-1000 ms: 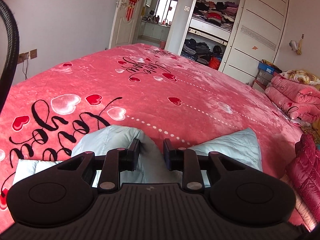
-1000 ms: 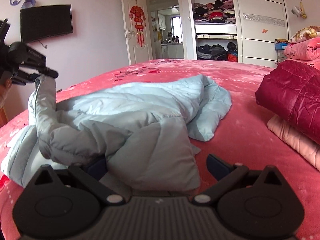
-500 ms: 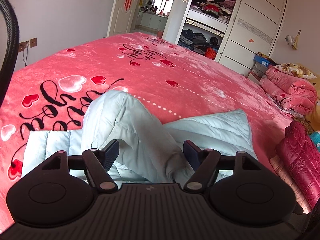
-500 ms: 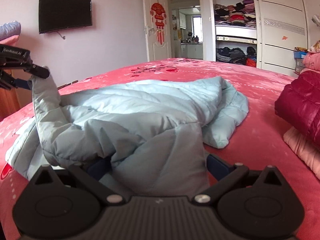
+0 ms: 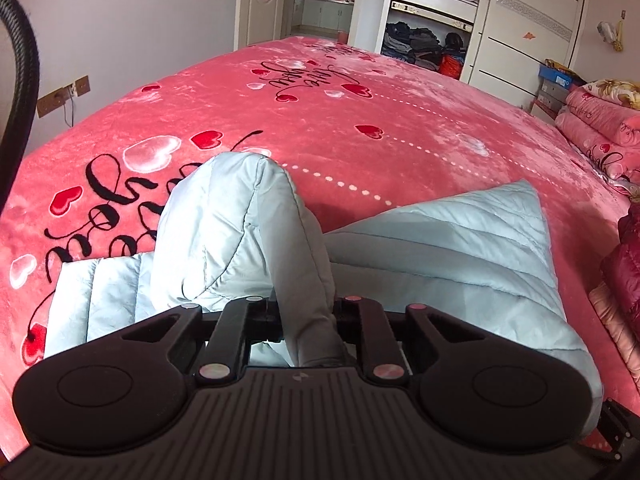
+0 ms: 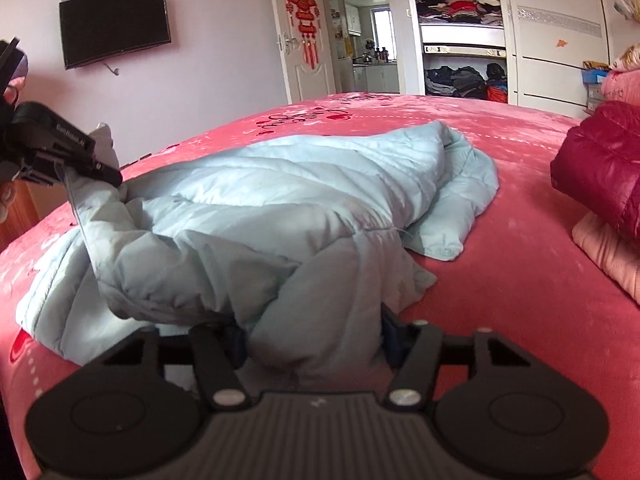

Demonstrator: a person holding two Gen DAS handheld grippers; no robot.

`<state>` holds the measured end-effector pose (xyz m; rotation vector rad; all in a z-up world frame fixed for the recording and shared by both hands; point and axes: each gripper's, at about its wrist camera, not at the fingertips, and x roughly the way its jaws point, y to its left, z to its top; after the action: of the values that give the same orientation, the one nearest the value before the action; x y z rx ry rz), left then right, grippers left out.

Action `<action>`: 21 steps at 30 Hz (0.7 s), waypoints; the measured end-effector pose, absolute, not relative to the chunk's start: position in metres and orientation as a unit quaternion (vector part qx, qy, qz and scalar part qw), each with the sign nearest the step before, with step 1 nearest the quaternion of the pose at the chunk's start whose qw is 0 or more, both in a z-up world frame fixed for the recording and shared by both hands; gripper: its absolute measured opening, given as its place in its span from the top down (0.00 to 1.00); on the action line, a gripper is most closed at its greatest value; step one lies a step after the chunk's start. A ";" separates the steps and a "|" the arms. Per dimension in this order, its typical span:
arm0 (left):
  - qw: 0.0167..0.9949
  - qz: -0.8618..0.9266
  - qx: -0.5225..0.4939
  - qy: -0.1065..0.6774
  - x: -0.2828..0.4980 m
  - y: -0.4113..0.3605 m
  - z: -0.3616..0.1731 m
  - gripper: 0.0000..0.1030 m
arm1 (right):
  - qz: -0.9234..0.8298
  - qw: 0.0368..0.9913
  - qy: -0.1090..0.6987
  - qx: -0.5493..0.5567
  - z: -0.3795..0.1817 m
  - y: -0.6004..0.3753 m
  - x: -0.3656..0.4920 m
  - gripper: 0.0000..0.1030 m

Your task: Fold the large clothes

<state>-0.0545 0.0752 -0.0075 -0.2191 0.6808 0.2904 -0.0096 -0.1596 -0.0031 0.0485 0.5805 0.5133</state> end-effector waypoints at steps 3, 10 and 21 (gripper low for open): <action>0.934 0.126 -0.106 0.317 -0.061 0.071 0.000 0.90 | 0.236 0.931 0.272 0.053 0.009 -0.166 -0.018 0.73; 0.955 0.089 -0.134 0.250 -0.097 0.066 0.033 0.93 | 0.201 0.955 0.197 0.091 0.065 -0.182 -0.057 0.87; 0.977 0.028 -0.163 0.132 -0.166 0.056 0.101 0.93 | 0.170 0.981 0.060 0.071 0.170 -0.194 -0.131 0.90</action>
<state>-0.1656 0.0556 0.1011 -0.3278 0.2660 0.0570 -0.1313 -0.1936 0.1701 0.1421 0.1200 0.3417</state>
